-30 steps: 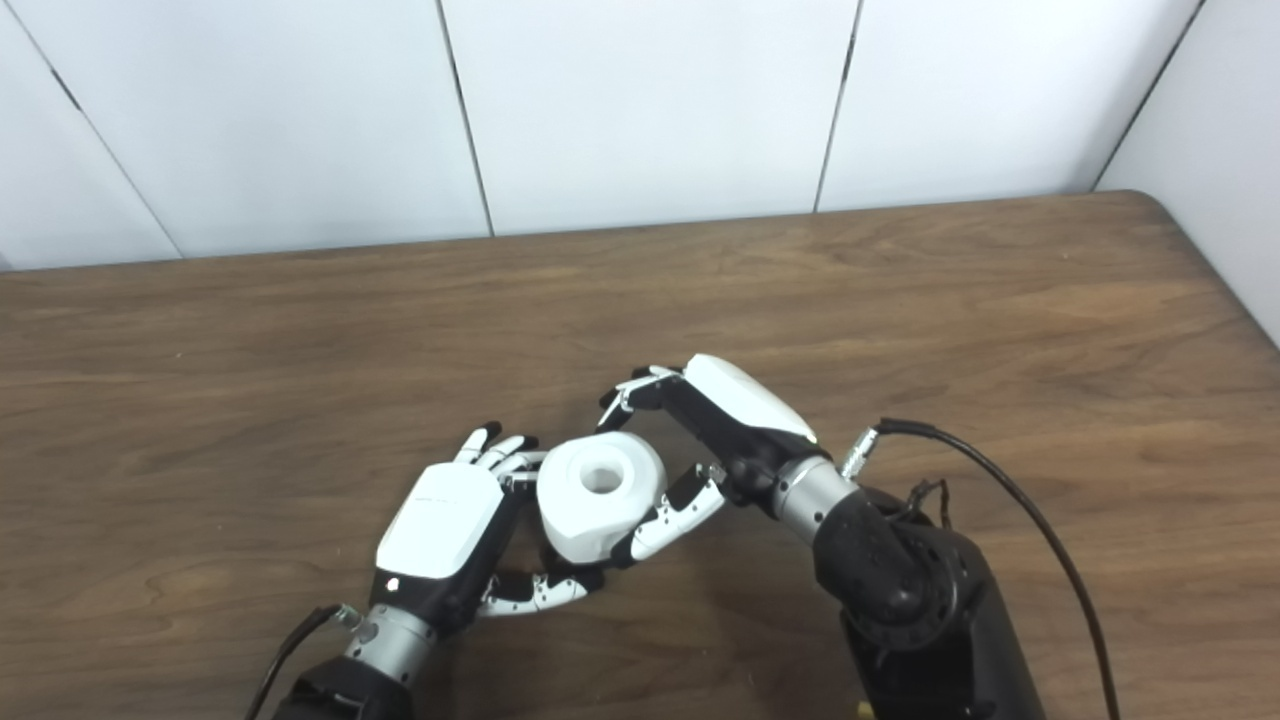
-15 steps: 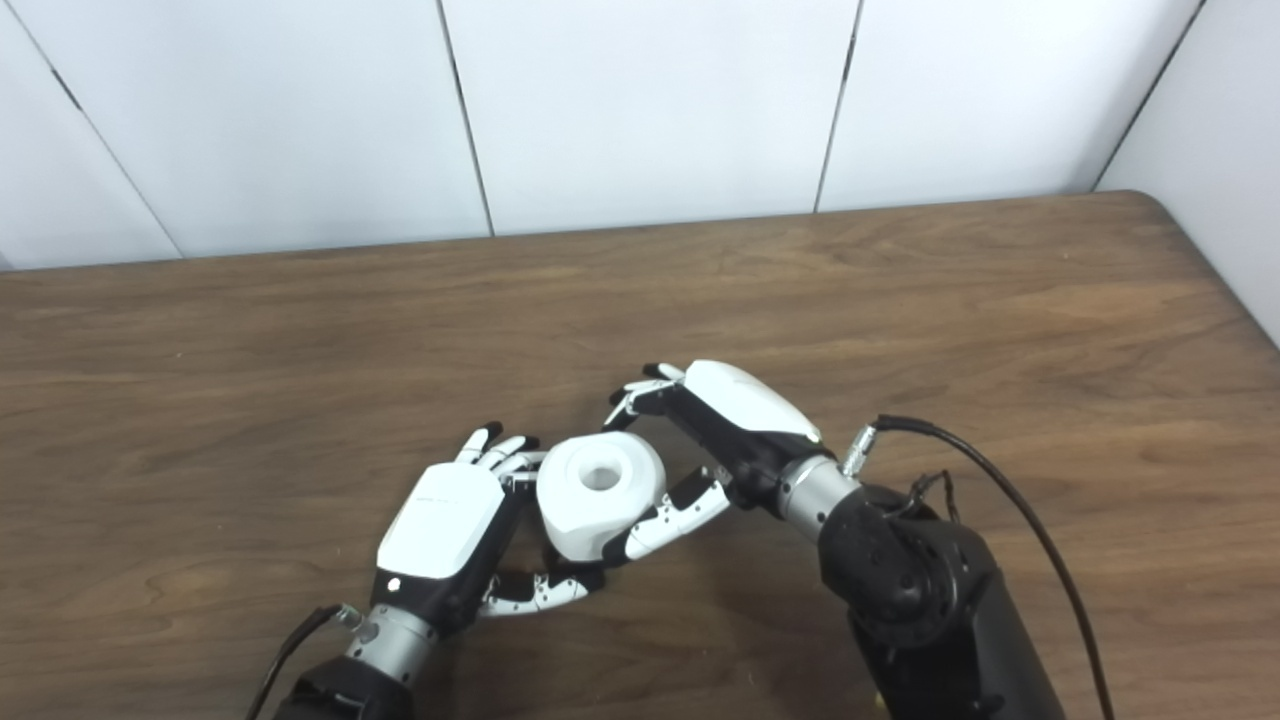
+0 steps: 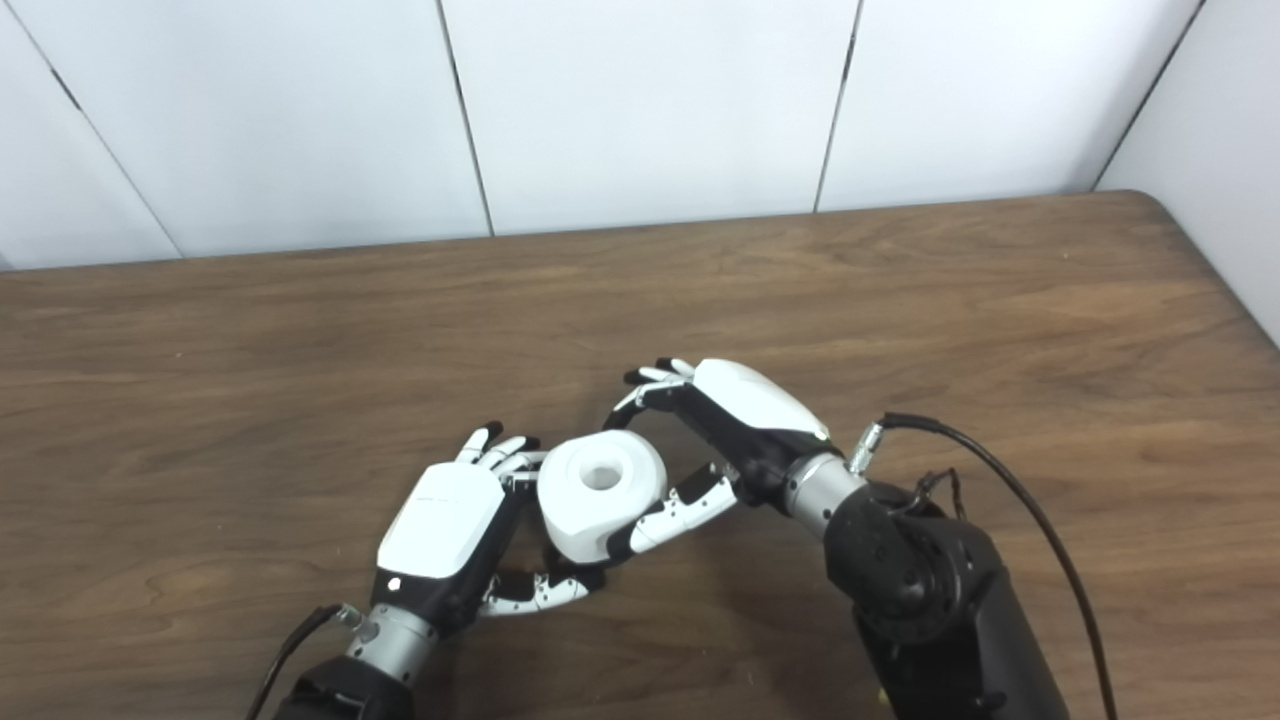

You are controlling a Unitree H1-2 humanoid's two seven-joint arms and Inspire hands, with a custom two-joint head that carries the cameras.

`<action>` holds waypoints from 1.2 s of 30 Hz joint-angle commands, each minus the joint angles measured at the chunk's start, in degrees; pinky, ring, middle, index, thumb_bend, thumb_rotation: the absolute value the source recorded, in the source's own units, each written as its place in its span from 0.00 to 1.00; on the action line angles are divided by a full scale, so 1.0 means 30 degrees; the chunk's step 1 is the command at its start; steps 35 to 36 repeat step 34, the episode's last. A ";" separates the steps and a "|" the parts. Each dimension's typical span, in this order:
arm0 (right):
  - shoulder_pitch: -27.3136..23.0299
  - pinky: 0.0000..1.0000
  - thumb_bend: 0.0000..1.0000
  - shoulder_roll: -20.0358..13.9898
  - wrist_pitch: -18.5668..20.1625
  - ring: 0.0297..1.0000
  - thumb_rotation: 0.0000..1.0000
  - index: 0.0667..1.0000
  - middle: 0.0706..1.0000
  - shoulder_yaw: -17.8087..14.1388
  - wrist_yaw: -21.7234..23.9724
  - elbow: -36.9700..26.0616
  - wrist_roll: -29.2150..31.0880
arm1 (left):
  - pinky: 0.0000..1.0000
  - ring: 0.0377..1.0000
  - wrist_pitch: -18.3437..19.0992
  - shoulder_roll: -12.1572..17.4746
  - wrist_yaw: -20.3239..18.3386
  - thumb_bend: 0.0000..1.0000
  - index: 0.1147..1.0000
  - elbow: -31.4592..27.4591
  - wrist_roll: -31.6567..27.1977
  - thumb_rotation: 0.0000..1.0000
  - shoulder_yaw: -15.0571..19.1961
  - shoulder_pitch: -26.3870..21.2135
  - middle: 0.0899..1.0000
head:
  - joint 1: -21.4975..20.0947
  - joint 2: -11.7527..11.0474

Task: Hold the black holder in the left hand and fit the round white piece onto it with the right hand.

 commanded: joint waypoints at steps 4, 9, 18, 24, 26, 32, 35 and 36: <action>-0.0736 0.98 1.00 -0.0038 -0.0009 1.00 0.37 0.76 0.96 -0.0698 0.0412 -0.0881 -0.0235 | 0.99 0.88 -0.0178 0.0100 -0.0264 0.52 0.42 0.0265 0.0062 0.06 -0.0163 -0.0070 0.77 | -0.0037 0.0012; -0.0791 0.98 1.00 -0.0379 -0.0013 1.00 0.39 0.79 0.97 -0.1303 0.1039 -0.1323 -0.0152 | 0.99 0.89 -0.0174 0.0225 -0.0431 0.52 0.42 0.0280 -0.0109 0.06 -0.0093 -0.0120 0.77 | -0.0111 0.0011; -0.0538 1.00 1.00 -0.0497 -0.0001 1.00 0.40 0.81 0.98 -0.3027 0.2407 -0.2349 0.0282 | 0.99 0.89 -0.0218 0.0450 -0.0499 0.52 0.42 0.0294 -0.0295 0.06 0.0003 -0.0153 0.78 | -0.0205 0.0015; -0.0100 0.99 1.00 -0.0713 0.0000 1.00 0.42 0.82 0.97 -0.4062 0.2870 -0.2774 0.0624 | 0.99 0.88 -0.0130 0.0382 -0.0534 0.52 0.42 0.0181 -0.0530 0.06 0.0220 -0.0107 0.77 | -0.0166 0.0017; 0.0036 0.98 1.00 -0.0762 -0.0001 1.00 0.44 0.82 0.97 -0.4196 0.2991 -0.2762 0.0589 | 0.99 0.88 -0.0098 0.0328 -0.0543 0.52 0.42 0.0155 -0.0747 0.05 0.0338 -0.0067 0.77 | -0.0216 0.0018; 0.0364 0.95 1.00 -0.0859 -0.0011 1.00 0.46 0.82 0.97 -0.4264 0.2700 -0.2677 0.0678 | 0.99 0.88 0.0404 0.0094 -0.0963 0.52 0.42 -0.0117 -0.0924 0.06 0.0592 0.0034 0.77 | -0.0213 0.0002; 0.0405 0.94 1.00 -0.0865 -0.0016 1.00 0.47 0.82 0.97 -0.4284 0.2536 -0.2619 0.0701 | 0.98 0.88 0.0519 0.0061 -0.1048 0.52 0.43 -0.0216 -0.0972 0.06 0.0660 0.0051 0.77 | -0.0081 -0.0045; 0.0405 0.94 1.00 -0.0865 -0.0016 1.00 0.47 0.82 0.97 -0.4284 0.2536 -0.2619 0.0701 | 0.98 0.88 0.0519 0.0061 -0.1048 0.52 0.43 -0.0216 -0.0972 0.06 0.0660 0.0051 0.77 | -0.0081 -0.0045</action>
